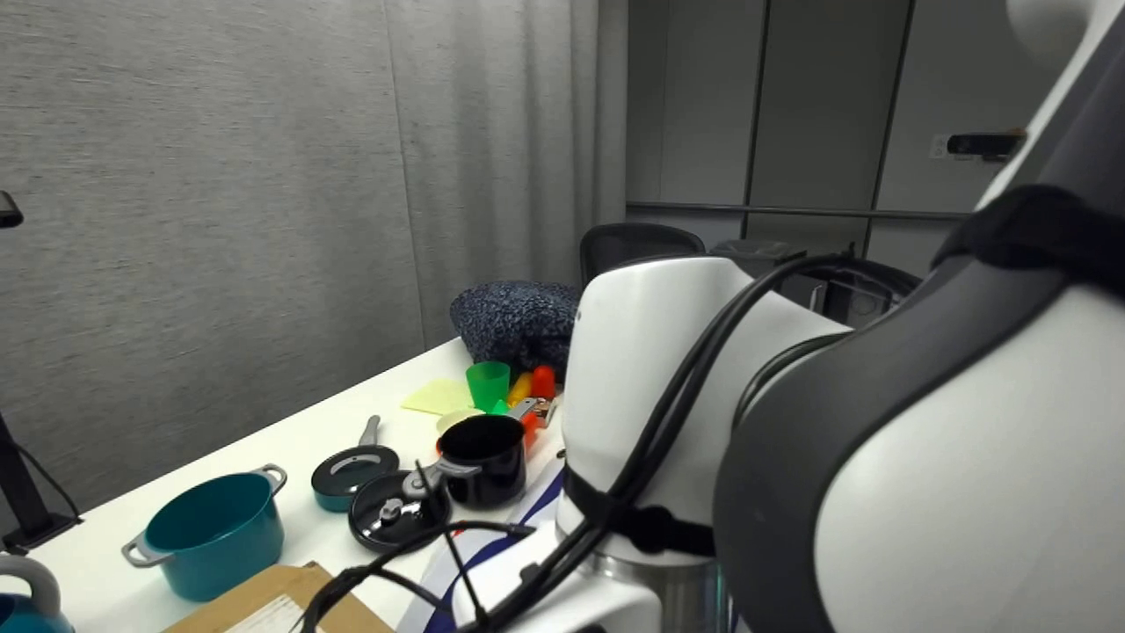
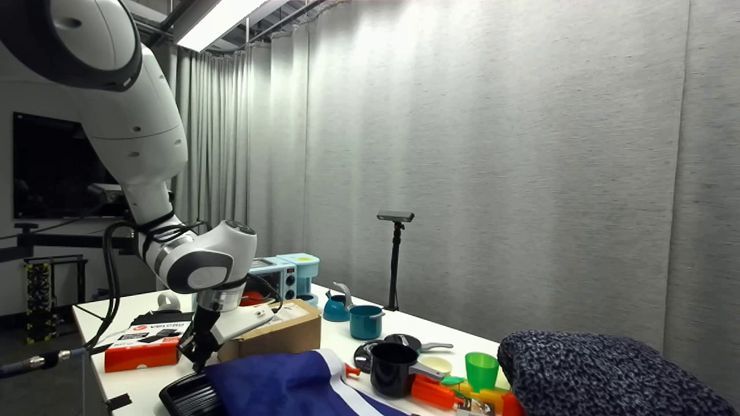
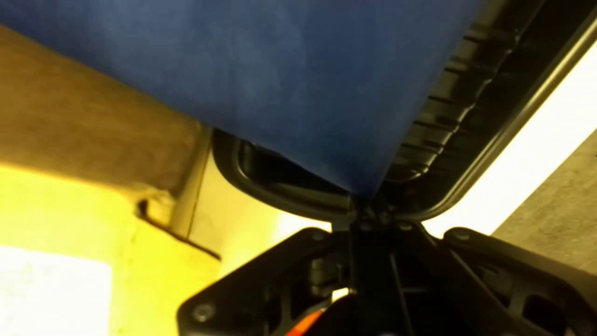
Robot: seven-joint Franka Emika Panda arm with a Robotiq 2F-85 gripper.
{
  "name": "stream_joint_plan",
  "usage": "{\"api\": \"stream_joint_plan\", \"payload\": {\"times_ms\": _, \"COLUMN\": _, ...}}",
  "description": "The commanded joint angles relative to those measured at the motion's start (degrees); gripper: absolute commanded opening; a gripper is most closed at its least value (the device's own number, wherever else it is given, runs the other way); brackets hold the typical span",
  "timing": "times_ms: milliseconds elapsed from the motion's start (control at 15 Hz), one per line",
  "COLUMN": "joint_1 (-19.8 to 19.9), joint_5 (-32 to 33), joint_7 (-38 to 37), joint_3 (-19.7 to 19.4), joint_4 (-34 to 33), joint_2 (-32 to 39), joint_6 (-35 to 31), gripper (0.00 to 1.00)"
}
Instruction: Straighten the blue cloth
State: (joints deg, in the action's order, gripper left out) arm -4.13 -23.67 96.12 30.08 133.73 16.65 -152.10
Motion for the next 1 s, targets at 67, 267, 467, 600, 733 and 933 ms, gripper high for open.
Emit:
{"api": "stream_joint_plan", "payload": {"times_ms": 67, "joint_1": -0.22, "joint_5": -1.18, "joint_7": 3.17, "joint_3": -0.19, "joint_4": 0.03, "joint_2": -1.38, "joint_6": 5.21, "gripper": 0.0}}
{"api": "stream_joint_plan", "payload": {"times_ms": 267, "joint_1": -0.13, "joint_5": -2.08, "joint_7": 4.36, "joint_3": -0.2, "joint_4": -0.42, "joint_2": -1.62, "joint_6": 8.52, "gripper": 0.0}}
{"api": "stream_joint_plan", "payload": {"times_ms": 467, "joint_1": -1.69, "joint_5": 0.52, "joint_7": 6.03, "joint_3": -0.95, "joint_4": -1.01, "joint_2": -1.22, "joint_6": 14.13, "gripper": 0.0}}
{"api": "stream_joint_plan", "payload": {"times_ms": 600, "joint_1": -2.92, "joint_5": 2.45, "joint_7": 6.43, "joint_3": -1.71, "joint_4": -1.99, "joint_2": -0.35, "joint_6": 17.87, "gripper": 0.0}}
{"api": "stream_joint_plan", "payload": {"times_ms": 733, "joint_1": -4.39, "joint_5": 5.32, "joint_7": 5.58, "joint_3": -2.65, "joint_4": -2.57, "joint_2": 0.15, "joint_6": 20.71, "gripper": 0.0}}
{"api": "stream_joint_plan", "payload": {"times_ms": 933, "joint_1": -6.34, "joint_5": 8.08, "joint_7": 3.48, "joint_3": -4.08, "joint_4": -4.79, "joint_2": 1.86, "joint_6": 23.3, "gripper": 0.28}}
